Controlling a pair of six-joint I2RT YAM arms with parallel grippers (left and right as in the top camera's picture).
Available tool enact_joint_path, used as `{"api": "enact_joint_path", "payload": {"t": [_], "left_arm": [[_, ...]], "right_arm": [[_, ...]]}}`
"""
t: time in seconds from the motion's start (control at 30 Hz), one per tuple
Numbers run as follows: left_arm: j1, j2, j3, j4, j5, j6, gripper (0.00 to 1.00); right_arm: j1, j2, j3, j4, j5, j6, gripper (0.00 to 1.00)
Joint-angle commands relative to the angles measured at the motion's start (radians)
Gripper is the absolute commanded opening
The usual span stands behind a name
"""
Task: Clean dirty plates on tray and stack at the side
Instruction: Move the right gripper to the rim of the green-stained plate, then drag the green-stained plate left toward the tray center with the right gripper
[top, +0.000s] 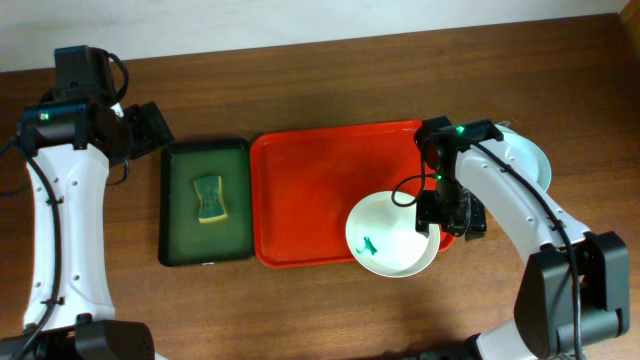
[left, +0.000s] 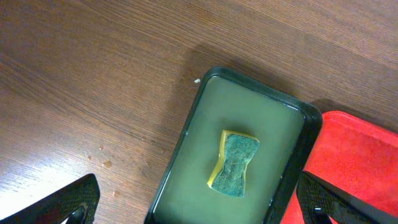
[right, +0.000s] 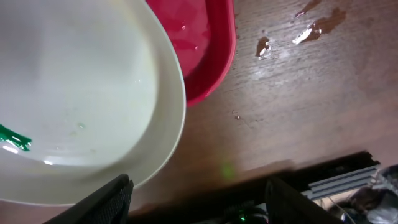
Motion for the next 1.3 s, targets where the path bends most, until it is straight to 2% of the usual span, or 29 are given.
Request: {"api": "enact_joint_path", "payload": {"t": [0.0, 0.07, 0.23, 0.33, 0.6, 0.67, 0.83, 1.0, 1.07, 1.27], "left_arm": [[0.002, 0.002, 0.009, 0.000, 0.000, -0.013, 0.99], [0.002, 0.002, 0.009, 0.000, 0.000, -0.013, 0.99], [0.002, 0.002, 0.009, 0.000, 0.000, -0.013, 0.99], [0.002, 0.002, 0.009, 0.000, 0.000, -0.013, 0.99], [0.002, 0.002, 0.009, 0.000, 0.000, -0.013, 0.99], [0.002, 0.002, 0.009, 0.000, 0.000, -0.013, 0.99], [0.002, 0.002, 0.009, 0.000, 0.000, -0.013, 0.99], [0.002, 0.002, 0.009, 0.000, 0.000, -0.013, 0.99], [0.002, 0.002, 0.009, 0.000, 0.000, -0.013, 0.99], [0.002, 0.002, 0.009, 0.000, 0.000, -0.013, 0.99]], "right_arm": [[0.005, -0.030, -0.020, 0.034, -0.007, 0.016, 0.66], [0.005, -0.030, -0.048, 0.068, -0.053, 0.016, 0.58], [0.005, -0.030, -0.115, 0.145, -0.069, 0.016, 0.49], [0.005, -0.030, -0.142, 0.184, -0.069, 0.016, 0.39], [0.005, -0.028, -0.231, 0.272, -0.067, 0.050, 0.36], [0.005, -0.028, -0.242, 0.286, -0.070, 0.054, 0.32], [0.005, -0.028, -0.243, 0.287, -0.071, 0.076, 0.08], [0.005, -0.028, -0.263, 0.293, -0.078, 0.076, 0.08], [0.005, -0.028, -0.270, 0.307, -0.083, 0.077, 0.04], [0.005, -0.028, -0.270, 0.549, -0.280, 0.103, 0.04]]}}
